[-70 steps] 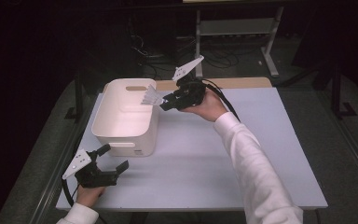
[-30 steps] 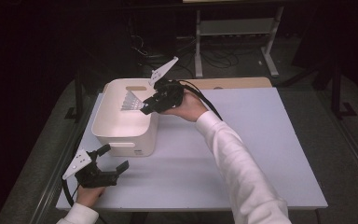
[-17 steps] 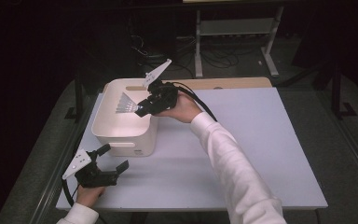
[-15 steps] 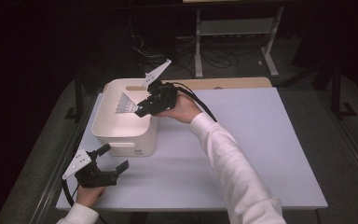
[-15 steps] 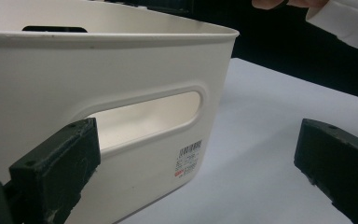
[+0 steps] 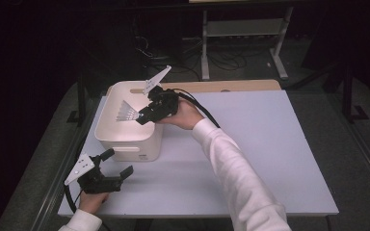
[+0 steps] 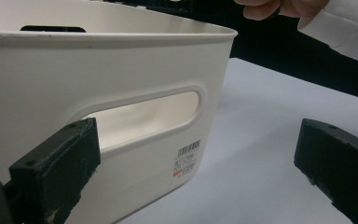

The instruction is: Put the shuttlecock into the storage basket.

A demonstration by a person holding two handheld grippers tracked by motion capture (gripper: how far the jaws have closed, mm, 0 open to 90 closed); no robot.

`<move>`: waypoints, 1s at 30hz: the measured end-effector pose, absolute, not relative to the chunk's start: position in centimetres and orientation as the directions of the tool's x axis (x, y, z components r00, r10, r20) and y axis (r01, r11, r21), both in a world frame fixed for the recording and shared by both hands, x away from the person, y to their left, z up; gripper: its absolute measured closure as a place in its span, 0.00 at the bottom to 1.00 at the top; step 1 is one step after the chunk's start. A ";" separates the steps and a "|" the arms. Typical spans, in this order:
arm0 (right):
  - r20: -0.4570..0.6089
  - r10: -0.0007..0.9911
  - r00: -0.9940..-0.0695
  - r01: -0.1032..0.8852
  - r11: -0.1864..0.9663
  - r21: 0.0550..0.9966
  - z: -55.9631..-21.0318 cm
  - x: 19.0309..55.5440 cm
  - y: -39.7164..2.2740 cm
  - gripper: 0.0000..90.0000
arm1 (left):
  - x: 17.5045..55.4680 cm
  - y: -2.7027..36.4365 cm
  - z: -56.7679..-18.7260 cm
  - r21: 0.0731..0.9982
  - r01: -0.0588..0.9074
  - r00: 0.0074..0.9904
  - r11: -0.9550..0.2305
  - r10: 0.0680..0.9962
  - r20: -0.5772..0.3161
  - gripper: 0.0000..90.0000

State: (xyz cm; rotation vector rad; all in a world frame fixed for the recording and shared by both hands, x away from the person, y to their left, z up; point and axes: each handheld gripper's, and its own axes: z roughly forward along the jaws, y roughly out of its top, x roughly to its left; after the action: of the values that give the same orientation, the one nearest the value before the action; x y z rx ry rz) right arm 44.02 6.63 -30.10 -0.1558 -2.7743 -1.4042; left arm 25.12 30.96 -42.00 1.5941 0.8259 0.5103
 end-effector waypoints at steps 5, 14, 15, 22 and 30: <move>0.079 0.078 -0.994 0.109 0.594 0.797 -30.3 44.0 6.7 0.71 | 25.1 30.9 -42.0 0.973 0.227 0.651 -0.039 0.749 -0.122 0.00; 0.092 0.077 -0.993 0.120 0.603 0.789 -30.7 44.1 7.0 0.70 | 25.1 30.9 -42.0 0.972 0.229 0.652 -0.043 0.749 -0.120 0.00; 0.098 0.073 -0.993 0.122 0.604 0.788 -30.8 44.2 7.1 0.68 | 25.1 30.9 -42.0 0.973 0.229 0.651 -0.042 0.749 -0.121 0.00; 0.128 0.110 -0.986 0.168 0.573 0.802 -30.5 44.3 6.8 0.34 | 25.1 30.9 -42.0 0.973 0.227 0.652 -0.040 0.748 -0.122 0.00; 0.118 0.156 -0.981 0.184 0.538 0.823 -29.8 44.2 5.8 0.07 | 25.1 30.9 -42.0 0.973 0.227 0.651 -0.036 0.749 -0.124 0.00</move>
State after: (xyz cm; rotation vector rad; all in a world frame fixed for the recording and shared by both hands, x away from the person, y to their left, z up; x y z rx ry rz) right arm 44.21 5.84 -29.83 -0.3022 -2.7284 -1.4653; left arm 25.10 30.92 -42.04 1.5920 0.8267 0.5084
